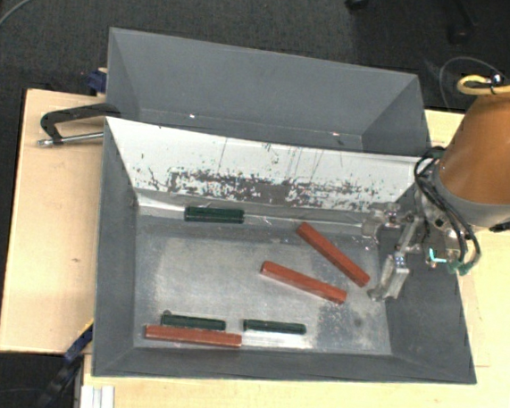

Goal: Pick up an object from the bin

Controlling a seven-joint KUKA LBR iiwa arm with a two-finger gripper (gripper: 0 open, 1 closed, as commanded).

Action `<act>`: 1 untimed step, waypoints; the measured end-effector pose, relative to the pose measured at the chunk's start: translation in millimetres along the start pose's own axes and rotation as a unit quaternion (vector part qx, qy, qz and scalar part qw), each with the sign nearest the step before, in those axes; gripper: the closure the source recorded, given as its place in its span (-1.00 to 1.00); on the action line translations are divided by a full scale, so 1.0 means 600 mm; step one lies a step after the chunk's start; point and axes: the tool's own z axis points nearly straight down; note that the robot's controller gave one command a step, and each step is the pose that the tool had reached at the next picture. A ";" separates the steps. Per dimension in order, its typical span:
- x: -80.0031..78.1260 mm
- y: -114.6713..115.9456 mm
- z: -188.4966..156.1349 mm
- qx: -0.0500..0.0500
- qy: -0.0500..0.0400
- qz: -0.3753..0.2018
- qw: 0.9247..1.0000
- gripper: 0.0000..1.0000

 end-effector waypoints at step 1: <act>-0.024 0.153 0.258 -0.001 -0.001 -0.083 0.997 -1.00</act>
Offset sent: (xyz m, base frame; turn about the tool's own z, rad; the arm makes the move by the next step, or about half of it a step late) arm 0.0144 0.0881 -0.1513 -0.1612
